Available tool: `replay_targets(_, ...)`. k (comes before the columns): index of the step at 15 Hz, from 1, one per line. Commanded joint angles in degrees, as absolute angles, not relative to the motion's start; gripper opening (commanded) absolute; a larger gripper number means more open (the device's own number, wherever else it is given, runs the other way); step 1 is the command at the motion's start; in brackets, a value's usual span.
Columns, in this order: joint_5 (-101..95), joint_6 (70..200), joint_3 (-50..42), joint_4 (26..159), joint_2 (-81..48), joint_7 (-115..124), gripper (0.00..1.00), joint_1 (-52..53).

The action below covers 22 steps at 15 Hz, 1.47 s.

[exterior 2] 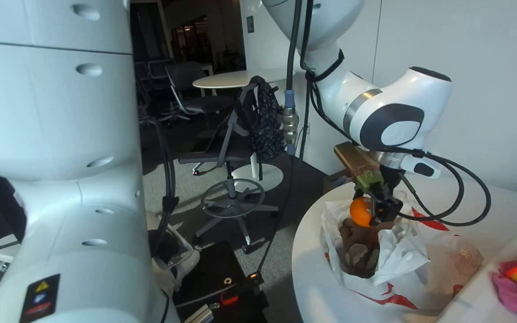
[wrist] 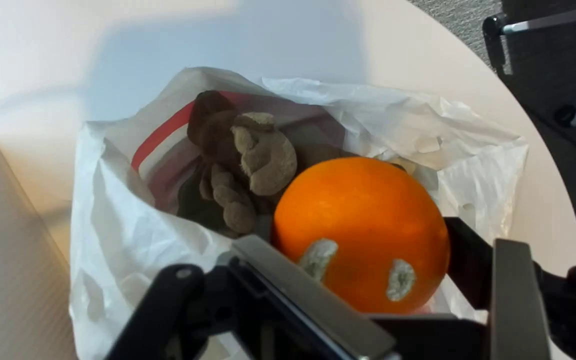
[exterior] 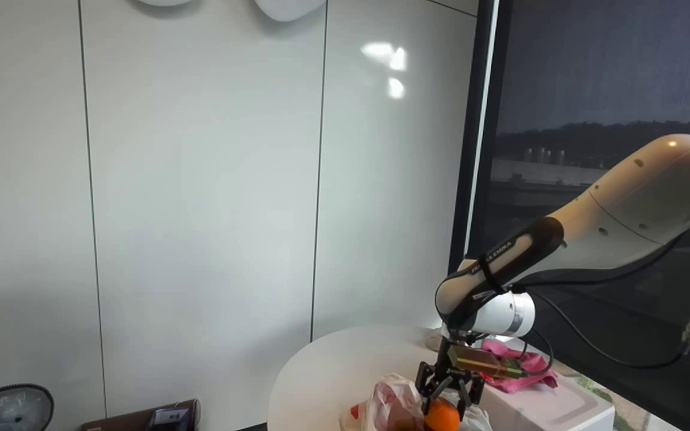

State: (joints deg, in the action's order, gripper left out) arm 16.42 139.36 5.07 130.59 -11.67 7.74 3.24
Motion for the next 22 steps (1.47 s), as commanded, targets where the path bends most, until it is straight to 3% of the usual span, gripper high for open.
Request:
replay_targets(1,16.05,140.06,6.03,126.67,-18.73,6.38,0.58,4.40)
replay_targets(11,1.39,164.41,-5.02,115.14,-34.39,11.84,0.58,6.83)
replay_targets(12,1.38,165.78,-6.02,114.19,-35.20,12.50,0.96,6.67)
replay_targets(14,2.55,166.59,-7.18,113.05,-35.98,13.83,1.00,6.13)
replay_targets(18,4.72,164.19,-7.23,113.02,-33.75,15.71,1.00,4.46)
replay_targets(22,10.63,148.73,-2.85,113.41,-25.88,13.88,1.00,-1.83)
